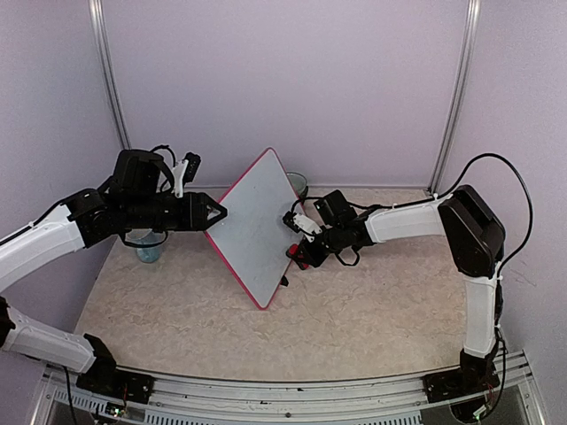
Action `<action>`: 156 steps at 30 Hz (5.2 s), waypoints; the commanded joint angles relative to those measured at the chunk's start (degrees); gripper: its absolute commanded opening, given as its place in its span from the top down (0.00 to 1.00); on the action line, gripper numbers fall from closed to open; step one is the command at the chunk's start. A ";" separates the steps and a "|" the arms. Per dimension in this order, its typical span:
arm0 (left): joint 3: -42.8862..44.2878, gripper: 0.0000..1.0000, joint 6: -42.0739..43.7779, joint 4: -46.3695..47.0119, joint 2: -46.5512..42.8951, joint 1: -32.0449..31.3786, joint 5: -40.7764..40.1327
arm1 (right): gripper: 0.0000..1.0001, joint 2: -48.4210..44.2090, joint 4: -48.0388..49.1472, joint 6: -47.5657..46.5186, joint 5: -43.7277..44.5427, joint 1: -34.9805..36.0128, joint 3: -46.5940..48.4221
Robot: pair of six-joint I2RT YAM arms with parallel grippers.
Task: Erase the whiteboard
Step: Erase the whiteboard at the center of the board.
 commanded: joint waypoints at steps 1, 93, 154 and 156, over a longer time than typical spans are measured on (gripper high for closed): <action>7.00 0.47 2.44 -2.64 1.27 0.40 -2.64 | 1.00 -1.98 0.73 0.21 -0.04 0.16 1.19; 27.37 1.00 9.43 -13.72 24.71 5.44 9.11 | 1.00 -6.08 2.28 5.07 -3.57 -0.28 4.36; 23.08 1.00 7.20 -4.83 28.21 8.45 13.01 | 1.00 -3.27 -0.10 1.55 4.83 12.54 9.00; 22.99 1.00 7.13 -4.84 28.21 8.34 12.99 | 1.00 -3.53 -0.19 1.00 5.78 13.38 11.61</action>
